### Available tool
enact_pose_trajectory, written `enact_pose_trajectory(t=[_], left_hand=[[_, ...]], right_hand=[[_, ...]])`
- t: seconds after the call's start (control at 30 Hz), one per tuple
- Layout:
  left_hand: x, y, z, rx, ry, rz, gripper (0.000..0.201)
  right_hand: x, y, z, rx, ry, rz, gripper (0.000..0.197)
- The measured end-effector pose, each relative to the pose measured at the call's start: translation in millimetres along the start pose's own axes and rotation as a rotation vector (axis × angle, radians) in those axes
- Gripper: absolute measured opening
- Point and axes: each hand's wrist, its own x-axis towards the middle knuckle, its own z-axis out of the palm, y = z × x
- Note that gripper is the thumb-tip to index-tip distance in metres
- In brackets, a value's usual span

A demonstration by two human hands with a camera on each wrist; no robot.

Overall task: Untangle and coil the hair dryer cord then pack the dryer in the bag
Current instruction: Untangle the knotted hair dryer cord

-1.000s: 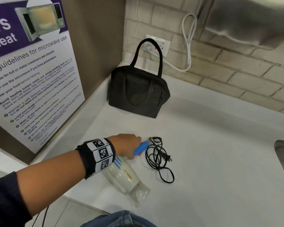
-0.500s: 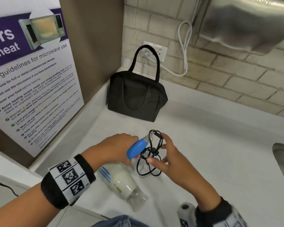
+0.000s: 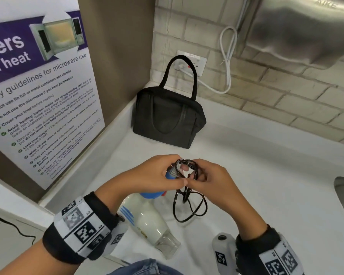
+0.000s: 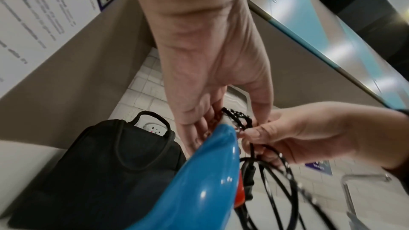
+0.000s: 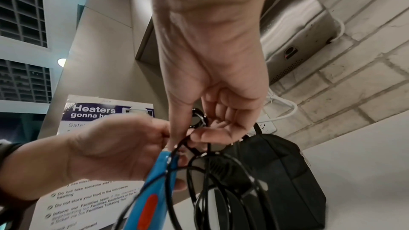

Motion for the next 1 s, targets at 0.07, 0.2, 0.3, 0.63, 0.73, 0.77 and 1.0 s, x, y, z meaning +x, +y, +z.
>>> enact_pose_trajectory(t=[0.07, 0.2, 0.3, 0.63, 0.73, 0.77, 1.0], left_hand=[[1, 3, -1, -0.041, 0.022, -0.025, 0.03], [2, 8, -4, -0.132, 0.112, 0.007, 0.014], [0, 10, -6, -0.115, 0.089, 0.018, 0.015], [-3, 5, -9, -0.078, 0.22, -0.003, 0.024], [-3, 2, -12, -0.069, 0.259, -0.017, 0.022], [-3, 1, -13, -0.088, 0.266, -0.025, 0.022], [-7, -4, -18, -0.163, 0.246, -0.025, 0.041]], right_hand=[[0, 1, -5, -0.012, -0.065, -0.001, 0.022], [1, 11, -10, -0.12, -0.31, 0.039, 0.029], [0, 17, -9, -0.13, -0.344, 0.037, 0.026], [0, 17, -7, 0.028, -0.341, 0.103, 0.029], [0, 16, -10, 0.093, -0.316, 0.166, 0.04], [-1, 17, -11, 0.129, -0.307, 0.177, 0.039], [1, 26, -10, 0.05, -0.126, 0.127, 0.022]])
